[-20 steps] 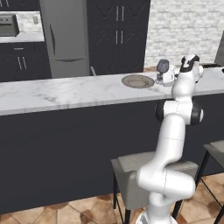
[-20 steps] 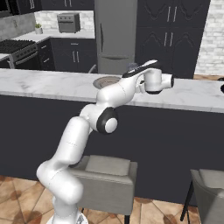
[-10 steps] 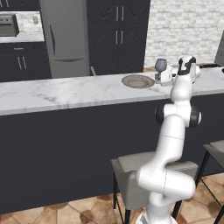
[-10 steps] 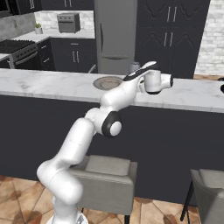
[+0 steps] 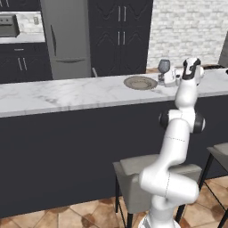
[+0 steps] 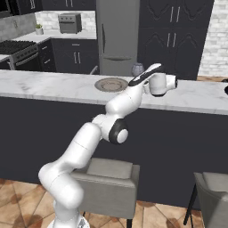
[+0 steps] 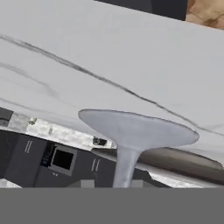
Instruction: Retrieve the wine glasses from the counter and place one next to each plate.
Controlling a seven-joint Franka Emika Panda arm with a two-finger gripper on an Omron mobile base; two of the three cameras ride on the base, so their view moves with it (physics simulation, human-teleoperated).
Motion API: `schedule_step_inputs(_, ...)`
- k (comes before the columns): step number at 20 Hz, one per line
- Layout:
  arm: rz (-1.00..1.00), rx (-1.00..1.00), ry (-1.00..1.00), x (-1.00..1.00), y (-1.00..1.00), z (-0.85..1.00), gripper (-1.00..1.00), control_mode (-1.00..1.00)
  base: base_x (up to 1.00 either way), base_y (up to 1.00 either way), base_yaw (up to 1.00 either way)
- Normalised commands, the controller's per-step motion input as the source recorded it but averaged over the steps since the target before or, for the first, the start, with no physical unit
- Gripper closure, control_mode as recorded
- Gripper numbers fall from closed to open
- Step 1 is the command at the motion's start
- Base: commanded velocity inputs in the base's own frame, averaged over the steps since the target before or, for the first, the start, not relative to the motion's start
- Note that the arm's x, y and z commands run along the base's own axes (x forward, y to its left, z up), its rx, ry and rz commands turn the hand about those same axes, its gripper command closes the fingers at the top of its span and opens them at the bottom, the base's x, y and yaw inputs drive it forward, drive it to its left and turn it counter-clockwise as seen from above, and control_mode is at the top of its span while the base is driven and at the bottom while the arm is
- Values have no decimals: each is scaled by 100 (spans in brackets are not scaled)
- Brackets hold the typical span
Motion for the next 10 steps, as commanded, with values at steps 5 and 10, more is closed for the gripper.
schedule_step_inputs(5,5,-14,-23,-17,13,0,-100,-100,0,0,0)
schedule_step_inputs(10,1,-6,-7,0,0,0,-100,-100,0,0,0)
